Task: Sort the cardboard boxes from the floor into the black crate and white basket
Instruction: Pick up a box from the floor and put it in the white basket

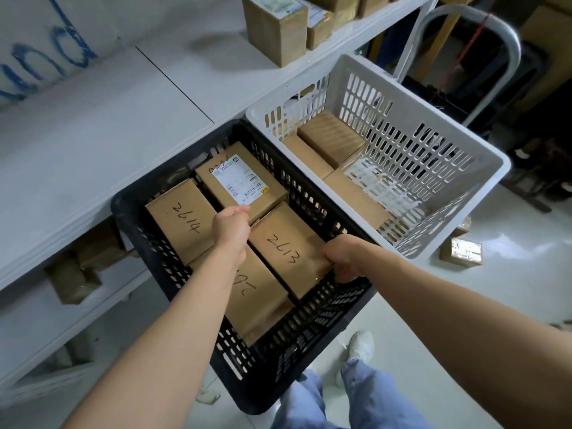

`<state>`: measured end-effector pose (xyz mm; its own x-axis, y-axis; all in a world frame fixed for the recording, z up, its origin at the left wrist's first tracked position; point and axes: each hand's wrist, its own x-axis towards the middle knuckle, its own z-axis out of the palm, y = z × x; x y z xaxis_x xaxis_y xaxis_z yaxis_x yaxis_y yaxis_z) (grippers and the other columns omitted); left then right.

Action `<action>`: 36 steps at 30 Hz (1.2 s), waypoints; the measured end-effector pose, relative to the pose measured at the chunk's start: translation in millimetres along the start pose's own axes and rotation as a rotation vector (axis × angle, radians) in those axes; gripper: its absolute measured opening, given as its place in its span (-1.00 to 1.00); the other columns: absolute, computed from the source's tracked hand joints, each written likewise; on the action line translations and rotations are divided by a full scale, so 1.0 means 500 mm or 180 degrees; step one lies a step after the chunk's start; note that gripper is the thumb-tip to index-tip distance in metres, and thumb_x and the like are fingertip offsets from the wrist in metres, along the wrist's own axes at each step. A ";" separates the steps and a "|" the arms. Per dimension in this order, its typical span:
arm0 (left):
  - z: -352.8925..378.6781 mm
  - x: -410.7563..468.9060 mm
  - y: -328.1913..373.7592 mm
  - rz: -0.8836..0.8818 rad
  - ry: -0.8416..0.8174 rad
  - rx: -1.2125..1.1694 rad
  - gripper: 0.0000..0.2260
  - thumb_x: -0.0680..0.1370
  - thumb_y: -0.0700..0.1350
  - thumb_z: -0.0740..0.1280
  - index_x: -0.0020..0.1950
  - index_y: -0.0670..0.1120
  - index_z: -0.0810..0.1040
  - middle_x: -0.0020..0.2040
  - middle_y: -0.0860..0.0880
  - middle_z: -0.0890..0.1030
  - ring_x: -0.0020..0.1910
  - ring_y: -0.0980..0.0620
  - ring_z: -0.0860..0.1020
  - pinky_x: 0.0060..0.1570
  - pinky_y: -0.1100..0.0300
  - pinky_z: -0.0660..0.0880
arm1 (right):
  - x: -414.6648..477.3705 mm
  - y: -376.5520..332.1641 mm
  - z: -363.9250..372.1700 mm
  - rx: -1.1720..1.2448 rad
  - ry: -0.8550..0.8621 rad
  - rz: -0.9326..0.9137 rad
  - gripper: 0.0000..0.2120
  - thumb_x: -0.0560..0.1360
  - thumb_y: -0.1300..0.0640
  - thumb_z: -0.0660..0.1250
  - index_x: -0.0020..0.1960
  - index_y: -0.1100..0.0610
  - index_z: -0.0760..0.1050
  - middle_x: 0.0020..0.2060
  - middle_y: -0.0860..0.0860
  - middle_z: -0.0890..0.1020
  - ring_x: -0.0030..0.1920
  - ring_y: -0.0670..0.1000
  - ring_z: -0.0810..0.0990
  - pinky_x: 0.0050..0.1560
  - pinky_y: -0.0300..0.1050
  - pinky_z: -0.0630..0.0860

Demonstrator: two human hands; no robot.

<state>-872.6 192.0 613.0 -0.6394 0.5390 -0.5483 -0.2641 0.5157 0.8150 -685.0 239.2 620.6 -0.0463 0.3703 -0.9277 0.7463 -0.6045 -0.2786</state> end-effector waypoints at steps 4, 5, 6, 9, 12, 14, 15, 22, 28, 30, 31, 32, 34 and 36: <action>-0.007 -0.028 0.056 0.0194 -0.0267 -0.0059 -0.81 0.56 -0.30 0.21 -0.04 -0.08 0.57 0.10 -0.08 0.57 -0.01 0.07 0.54 0.13 0.13 0.50 | -0.043 -0.033 -0.017 -0.0974 0.0551 -0.0781 -0.88 0.53 0.16 0.19 -0.09 0.20 0.46 -0.22 0.05 0.48 -0.28 0.05 0.52 -0.39 -0.18 0.51; -0.004 -0.038 0.072 0.0248 -0.0368 -0.0102 -0.84 0.56 -0.28 0.23 -0.01 -0.10 0.57 0.10 -0.08 0.58 0.04 0.04 0.55 0.14 0.13 0.50 | -0.054 -0.041 -0.023 -0.0902 0.0650 -0.1094 -0.84 0.53 0.10 0.21 -0.06 0.17 0.49 -0.20 0.03 0.50 -0.24 0.03 0.51 -0.31 -0.20 0.47; 0.001 -0.049 0.088 0.0298 -0.0461 -0.0168 -0.86 0.57 -0.26 0.24 0.04 -0.13 0.56 0.10 -0.09 0.58 0.09 0.02 0.55 0.15 0.14 0.50 | -0.064 -0.049 -0.028 -0.0765 0.0706 -0.1386 -0.79 0.54 0.03 0.22 0.02 0.15 0.53 -0.14 0.01 0.53 -0.16 0.02 0.51 -0.18 -0.21 0.44; 0.025 -0.086 0.131 0.0513 -0.0743 -0.0277 -0.80 0.59 -0.21 0.24 0.18 -0.20 0.54 0.10 -0.10 0.59 0.13 0.01 0.57 0.17 0.13 0.49 | -0.105 -0.065 -0.047 -0.0128 0.0745 -0.1970 -0.69 0.56 -0.08 0.23 0.12 0.11 0.57 -0.03 0.01 0.61 -0.03 -0.01 0.56 0.02 -0.14 0.48; 0.064 -0.128 0.166 0.0764 -0.1049 -0.0264 -0.77 0.61 -0.15 0.23 0.22 -0.19 0.51 0.13 -0.12 0.58 0.15 -0.01 0.56 0.19 0.10 0.49 | -0.144 -0.057 -0.078 0.0450 0.0857 -0.2332 -0.64 0.55 -0.14 0.23 0.12 0.10 0.58 -0.04 0.00 0.64 -0.02 -0.02 0.60 0.14 -0.03 0.53; 0.098 -0.161 0.187 0.0941 -0.1254 -0.0253 -0.78 0.61 -0.09 0.23 0.19 -0.16 0.52 0.13 -0.12 0.58 0.16 -0.01 0.56 0.20 0.09 0.49 | -0.167 -0.043 -0.105 0.0852 0.0933 -0.2527 -0.62 0.55 -0.16 0.22 0.14 0.10 0.57 0.02 0.01 0.64 0.05 -0.01 0.60 0.21 0.05 0.50; 0.116 -0.180 0.196 0.1051 -0.1355 -0.0230 -0.77 0.61 -0.06 0.23 0.17 -0.15 0.53 0.12 -0.11 0.59 0.15 0.00 0.57 0.20 0.10 0.49 | -0.178 -0.033 -0.122 0.1063 0.0972 -0.2611 -0.63 0.55 -0.17 0.22 0.11 0.10 0.56 0.02 0.02 0.65 0.06 0.00 0.60 0.22 0.07 0.50; 0.270 -0.333 0.227 0.1626 -0.2143 -0.0229 -0.75 0.59 0.08 0.23 0.06 -0.08 0.55 0.05 -0.05 0.60 0.15 0.01 0.58 0.24 0.06 0.46 | -0.243 0.085 -0.259 0.2104 0.1388 -0.3090 -0.74 0.55 -0.19 0.21 -0.11 -0.05 0.55 -0.06 -0.03 0.67 0.02 -0.04 0.63 0.16 -0.03 0.53; 0.464 -0.492 0.202 0.1689 -0.2668 -0.0070 -0.76 0.61 0.05 0.19 0.02 -0.07 0.56 0.02 -0.06 0.59 0.16 -0.06 0.56 0.27 0.00 0.45 | -0.262 0.271 -0.428 0.2619 0.1908 -0.2979 -0.65 0.51 -0.22 0.23 -0.09 0.03 0.60 -0.09 0.00 0.68 -0.03 -0.01 0.63 0.08 0.01 0.55; 0.542 -0.551 0.181 0.1634 -0.2829 0.0003 -0.76 0.62 0.04 0.18 0.00 -0.07 0.56 0.00 -0.05 0.59 0.12 -0.01 0.57 0.23 0.05 0.47 | -0.265 0.353 -0.494 0.2805 0.2090 -0.2823 -0.64 0.51 -0.22 0.23 -0.06 0.05 0.59 -0.07 0.00 0.68 -0.01 -0.03 0.64 0.08 -0.06 0.54; 0.583 -0.581 0.168 0.1604 -0.2921 0.0041 -0.76 0.62 0.04 0.18 -0.01 -0.06 0.56 -0.01 -0.04 0.60 0.09 0.02 0.57 0.20 0.09 0.48 | -0.268 0.397 -0.529 0.2891 0.2178 -0.2737 -0.64 0.52 -0.22 0.23 -0.04 0.05 0.59 -0.05 0.00 0.68 0.01 -0.03 0.64 0.11 -0.06 0.53; 0.621 -0.611 0.154 0.1563 -0.3016 0.0077 -0.76 0.62 0.04 0.18 0.00 -0.06 0.56 -0.02 -0.03 0.60 0.07 0.04 0.57 0.16 0.12 0.48 | -0.270 0.442 -0.562 0.2970 0.2268 -0.2654 -0.65 0.52 -0.22 0.23 -0.05 0.05 0.59 -0.03 0.01 0.67 0.02 -0.03 0.64 0.13 -0.05 0.53; 0.697 -0.670 0.124 0.1481 -0.3205 0.0150 -0.76 0.62 0.05 0.19 -0.01 -0.06 0.57 -0.02 -0.03 0.59 0.04 0.06 0.57 0.15 0.14 0.48 | -0.279 0.534 -0.624 0.3122 0.2465 -0.2480 -0.66 0.52 -0.21 0.23 -0.07 0.05 0.57 -0.02 0.02 0.66 0.03 -0.01 0.63 0.14 -0.04 0.54; 0.772 -0.729 0.090 0.1464 -0.3400 0.0267 -0.76 0.62 0.05 0.18 -0.01 -0.05 0.57 -0.03 -0.01 0.60 0.03 0.06 0.57 0.18 0.12 0.48 | -0.289 0.627 -0.679 0.3249 0.2676 -0.2328 -0.66 0.53 -0.21 0.22 -0.07 0.05 0.56 -0.02 0.03 0.65 0.04 0.00 0.62 0.13 -0.06 0.53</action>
<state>-372.8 275.7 777.2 0.2813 0.9526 -0.1159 -0.0914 0.1468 0.9849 -219.1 235.5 751.8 0.4533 0.8679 -0.2031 -0.0567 -0.1993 -0.9783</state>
